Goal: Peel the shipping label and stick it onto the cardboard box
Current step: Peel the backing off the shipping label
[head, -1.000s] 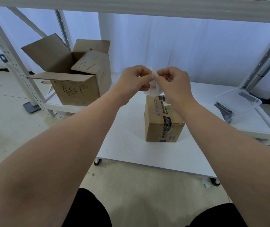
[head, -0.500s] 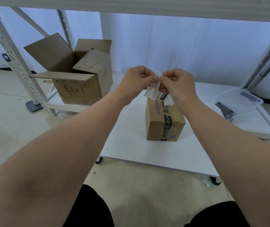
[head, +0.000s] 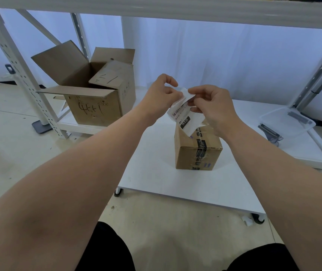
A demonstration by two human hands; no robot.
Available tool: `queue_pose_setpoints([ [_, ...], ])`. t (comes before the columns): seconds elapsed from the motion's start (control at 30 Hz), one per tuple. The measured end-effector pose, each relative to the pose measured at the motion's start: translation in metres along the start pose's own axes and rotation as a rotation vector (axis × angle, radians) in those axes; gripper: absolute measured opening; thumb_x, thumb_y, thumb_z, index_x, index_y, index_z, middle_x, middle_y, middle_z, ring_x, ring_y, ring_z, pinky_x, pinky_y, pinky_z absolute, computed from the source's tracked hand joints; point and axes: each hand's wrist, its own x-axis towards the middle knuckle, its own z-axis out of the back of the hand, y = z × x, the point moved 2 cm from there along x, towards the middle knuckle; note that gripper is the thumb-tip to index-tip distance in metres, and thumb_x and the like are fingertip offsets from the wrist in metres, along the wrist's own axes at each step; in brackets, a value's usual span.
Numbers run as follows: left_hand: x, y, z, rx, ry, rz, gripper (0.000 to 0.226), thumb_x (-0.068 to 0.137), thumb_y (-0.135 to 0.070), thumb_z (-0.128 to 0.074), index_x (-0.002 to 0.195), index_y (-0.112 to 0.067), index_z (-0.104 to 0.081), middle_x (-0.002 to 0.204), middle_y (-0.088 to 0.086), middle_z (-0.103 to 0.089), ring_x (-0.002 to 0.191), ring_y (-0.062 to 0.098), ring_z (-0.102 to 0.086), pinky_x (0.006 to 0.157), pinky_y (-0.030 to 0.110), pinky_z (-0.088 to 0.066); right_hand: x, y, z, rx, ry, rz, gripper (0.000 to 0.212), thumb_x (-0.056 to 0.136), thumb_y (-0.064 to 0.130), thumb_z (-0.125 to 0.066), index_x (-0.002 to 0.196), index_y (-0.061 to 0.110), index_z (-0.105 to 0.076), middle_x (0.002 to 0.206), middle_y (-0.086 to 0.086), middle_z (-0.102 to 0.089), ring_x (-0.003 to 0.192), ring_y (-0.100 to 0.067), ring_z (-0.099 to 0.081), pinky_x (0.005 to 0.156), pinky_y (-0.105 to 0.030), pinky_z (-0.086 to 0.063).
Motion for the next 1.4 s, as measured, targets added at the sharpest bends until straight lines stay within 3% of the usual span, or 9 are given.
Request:
queue_pose_setpoints([
  [0.17, 0.001, -0.002, 0.0, 0.052, 0.01, -0.041, 0.014, 0.093, -0.013, -0.054, 0.101, -0.016, -0.043, 0.068, -0.001, -0.056, 0.061, 0.011, -0.049, 0.047, 0.01, -0.039, 0.001, -0.004, 0.0, 0.009, 0.022, 0.03, 0.02, 0.086, 0.002, -0.062, 0.098, 0.016, -0.065, 0.094, -0.013, -0.063, 0.086, -0.032, -0.067, 0.075, -0.034, -0.061],
  [0.4, 0.001, -0.002, -0.002, -0.046, 0.062, -0.033, 0.019, 0.092, -0.011, -0.057, 0.105, -0.014, -0.043, 0.081, 0.008, -0.058, 0.07, 0.017, -0.059, 0.061, 0.022, -0.052, 0.0, -0.005, 0.001, -0.039, 0.026, 0.023, 0.017, 0.084, 0.004, -0.066, 0.097, 0.015, -0.062, 0.085, -0.002, -0.061, 0.082, -0.031, -0.071, 0.07, -0.038, -0.062],
  [0.57, 0.003, 0.001, -0.002, -0.176, 0.096, 0.045, 0.03, 0.088, -0.006, -0.063, 0.109, -0.012, -0.042, 0.095, 0.013, -0.064, 0.083, 0.025, -0.067, 0.083, 0.032, -0.058, 0.0, -0.003, 0.001, -0.004, 0.012, 0.013, 0.017, 0.086, 0.001, -0.063, 0.097, 0.013, -0.06, 0.085, -0.001, -0.059, 0.077, -0.023, -0.07, 0.059, -0.026, -0.059],
  [0.8, 0.005, 0.004, -0.003, -0.121, 0.136, 0.101, 0.018, 0.089, -0.009, -0.061, 0.106, -0.009, -0.054, 0.096, 0.006, -0.065, 0.083, 0.018, -0.065, 0.073, 0.024, -0.054, 0.0, -0.005, -0.001, -0.007, -0.011, 0.023, 0.015, 0.084, 0.004, -0.066, 0.091, 0.015, -0.059, 0.1, -0.009, -0.06, 0.083, -0.025, -0.071, 0.065, -0.029, -0.061],
  [0.93, 0.003, 0.007, -0.004, -0.064, 0.196, 0.115, 0.009, 0.091, -0.017, -0.06, 0.095, -0.01, -0.063, 0.086, 0.006, -0.061, 0.08, 0.022, -0.056, 0.075, 0.03, -0.046, 0.0, -0.004, -0.002, -0.041, -0.02, 0.047, 0.019, 0.084, 0.004, -0.066, 0.083, 0.02, -0.056, 0.112, -0.017, -0.057, 0.086, -0.029, -0.07, 0.066, -0.028, -0.061],
  [1.03, 0.003, 0.007, -0.002, -0.057, 0.203, 0.151, 0.007, 0.091, -0.022, -0.06, 0.094, -0.016, -0.062, 0.082, 0.001, -0.063, 0.076, 0.017, -0.058, 0.074, 0.027, -0.047, -0.002, -0.003, -0.001, -0.078, -0.012, 0.04, 0.02, 0.084, 0.009, -0.068, 0.08, 0.023, -0.054, 0.103, -0.016, -0.062, 0.082, -0.03, -0.071, 0.063, -0.029, -0.06],
  [1.17, 0.004, 0.009, -0.002, -0.064, 0.201, 0.192, 0.007, 0.093, -0.02, -0.057, 0.088, -0.021, -0.061, 0.081, 0.0, -0.064, 0.076, 0.017, -0.058, 0.08, 0.031, -0.047, -0.001, -0.004, -0.001, -0.092, -0.001, 0.037, 0.021, 0.084, 0.009, -0.068, 0.077, 0.023, -0.054, 0.096, -0.009, -0.062, 0.074, -0.027, -0.067, 0.068, -0.043, -0.059],
  [1.3, 0.005, 0.011, 0.0, -0.139, 0.14, 0.257, 0.007, 0.093, -0.02, -0.056, 0.091, -0.016, -0.061, 0.088, 0.006, -0.064, 0.083, 0.023, -0.061, 0.093, 0.04, -0.049, 0.001, -0.003, 0.0, -0.086, -0.044, 0.045, 0.022, 0.084, 0.01, -0.068, 0.075, 0.024, -0.054, 0.084, -0.001, -0.058, 0.069, -0.023, -0.065, 0.062, -0.036, -0.057],
  [1.4, 0.005, 0.013, 0.002, -0.15, 0.074, 0.323, 0.017, 0.094, -0.029, -0.053, 0.093, -0.014, -0.06, 0.085, 0.007, -0.067, 0.078, 0.025, -0.065, 0.093, 0.041, -0.049, 0.002, -0.001, 0.001, -0.074, -0.112, 0.077, 0.024, 0.085, 0.006, -0.064, 0.075, 0.024, -0.052, 0.088, -0.005, -0.055, 0.069, -0.022, -0.063, 0.05, -0.018, -0.053],
])
